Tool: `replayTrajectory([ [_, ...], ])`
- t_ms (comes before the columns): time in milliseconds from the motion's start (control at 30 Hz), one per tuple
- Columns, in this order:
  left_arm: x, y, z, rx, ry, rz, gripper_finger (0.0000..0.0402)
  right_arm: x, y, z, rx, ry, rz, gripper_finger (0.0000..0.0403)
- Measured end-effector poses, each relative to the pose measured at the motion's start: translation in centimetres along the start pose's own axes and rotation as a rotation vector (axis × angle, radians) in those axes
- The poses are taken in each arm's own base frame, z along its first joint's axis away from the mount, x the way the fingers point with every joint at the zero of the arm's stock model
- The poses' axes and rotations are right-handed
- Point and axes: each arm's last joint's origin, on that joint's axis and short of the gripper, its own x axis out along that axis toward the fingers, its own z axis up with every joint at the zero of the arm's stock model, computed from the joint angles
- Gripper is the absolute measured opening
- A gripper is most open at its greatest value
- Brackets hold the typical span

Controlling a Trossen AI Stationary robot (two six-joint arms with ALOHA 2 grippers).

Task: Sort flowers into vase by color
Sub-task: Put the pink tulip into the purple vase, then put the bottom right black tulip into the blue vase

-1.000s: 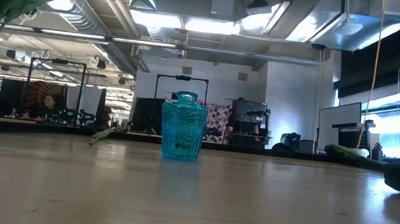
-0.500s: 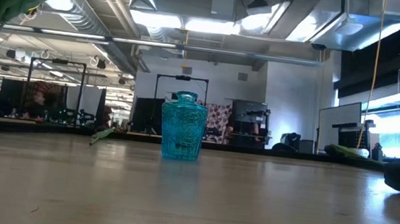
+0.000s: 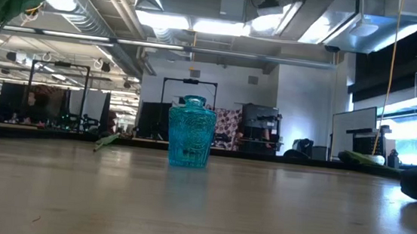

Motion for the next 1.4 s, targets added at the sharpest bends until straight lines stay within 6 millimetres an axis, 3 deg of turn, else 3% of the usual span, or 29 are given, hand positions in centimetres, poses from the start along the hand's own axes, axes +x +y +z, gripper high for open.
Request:
replayTrajectory([
  [700,-4.7,1.3,0.9,-0.028,-0.113,-0.168,0.0104,0.0,0.0,-0.1,0.007,0.003,0.001,0.0241],
  [967,-10.2,3.2,1.7,-0.046,-0.225,-0.372,0.0074,-0.1,-0.2,0.2,0.073,-0.004,-0.013,0.0241],
  [1133,-13.2,4.7,2.8,0.024,-0.568,-0.287,0.0060,0.0,-1.0,0.3,0.118,0.012,-0.024,0.0241],
  [1267,-13.1,3.5,3.8,0.152,-0.716,-0.234,0.0052,0.2,-1.8,-0.3,0.110,0.069,0.041,0.0241],
  [1400,-11.4,0.9,4.9,0.323,-0.801,-0.118,0.0042,0.1,-4.3,-0.3,0.201,0.154,0.138,0.0241],
])
